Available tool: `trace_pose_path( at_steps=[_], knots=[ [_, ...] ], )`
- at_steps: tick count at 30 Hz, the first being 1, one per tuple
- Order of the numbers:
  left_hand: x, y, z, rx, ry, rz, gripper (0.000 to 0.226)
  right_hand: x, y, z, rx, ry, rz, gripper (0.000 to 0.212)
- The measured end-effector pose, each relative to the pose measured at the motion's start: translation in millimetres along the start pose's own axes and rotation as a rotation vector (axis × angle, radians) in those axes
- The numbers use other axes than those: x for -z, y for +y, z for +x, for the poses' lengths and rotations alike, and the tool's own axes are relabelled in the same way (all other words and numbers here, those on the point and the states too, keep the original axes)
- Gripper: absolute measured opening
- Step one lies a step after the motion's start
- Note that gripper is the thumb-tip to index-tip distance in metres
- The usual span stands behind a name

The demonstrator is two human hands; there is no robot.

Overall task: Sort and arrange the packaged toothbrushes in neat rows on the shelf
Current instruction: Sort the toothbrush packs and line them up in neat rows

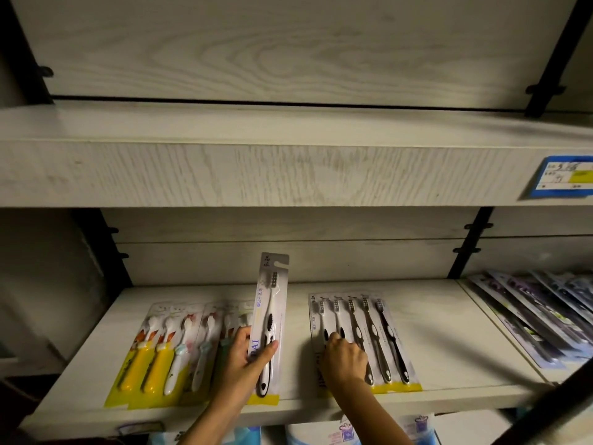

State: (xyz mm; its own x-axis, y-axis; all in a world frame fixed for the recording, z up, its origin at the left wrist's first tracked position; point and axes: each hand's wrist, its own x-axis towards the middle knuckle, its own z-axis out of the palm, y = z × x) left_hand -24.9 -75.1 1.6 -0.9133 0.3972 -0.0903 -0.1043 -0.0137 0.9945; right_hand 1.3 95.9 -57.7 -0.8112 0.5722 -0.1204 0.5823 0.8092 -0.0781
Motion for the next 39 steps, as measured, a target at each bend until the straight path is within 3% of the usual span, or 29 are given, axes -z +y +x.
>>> trace_pose_path(
  at_steps=[7,10,12,15,18,21,26,29,33,39],
  knots=[
    [-8,-11,-2,0.044,0.014,-0.016,0.032,11,14,-5,-0.032,-0.010,0.218,0.035],
    [-15,-13,-2,0.094,0.008,0.002,0.057,13,3,-20,0.135,0.021,0.536,0.039],
    [-19,-17,3,0.121,0.014,0.029,0.064,19,-14,-39,0.245,-0.084,0.828,0.045],
    [-24,-23,9,0.183,0.038,-0.013,0.047,16,-28,-51,0.307,-0.179,1.081,0.058],
    [-29,-22,8,0.226,0.038,-0.115,0.037,22,-27,-51,0.344,-0.195,1.179,0.045],
    [-30,-24,8,0.277,0.028,-0.234,0.031,35,-23,-53,0.388,-0.223,1.154,0.027],
    [-34,-27,14,0.354,0.031,-0.367,0.018,36,-14,-49,0.400,-0.285,1.201,0.040],
    [-35,-26,19,0.294,-0.008,-0.257,0.023,30,-9,-44,0.324,-0.218,1.149,0.043],
    [-27,-25,27,0.121,0.065,0.055,0.027,11,-7,-27,0.127,-0.120,0.946,0.046],
    [-8,-25,33,0.049,0.129,0.083,0.026,6,-9,-18,-0.012,-0.164,0.653,0.050]
  ],
)
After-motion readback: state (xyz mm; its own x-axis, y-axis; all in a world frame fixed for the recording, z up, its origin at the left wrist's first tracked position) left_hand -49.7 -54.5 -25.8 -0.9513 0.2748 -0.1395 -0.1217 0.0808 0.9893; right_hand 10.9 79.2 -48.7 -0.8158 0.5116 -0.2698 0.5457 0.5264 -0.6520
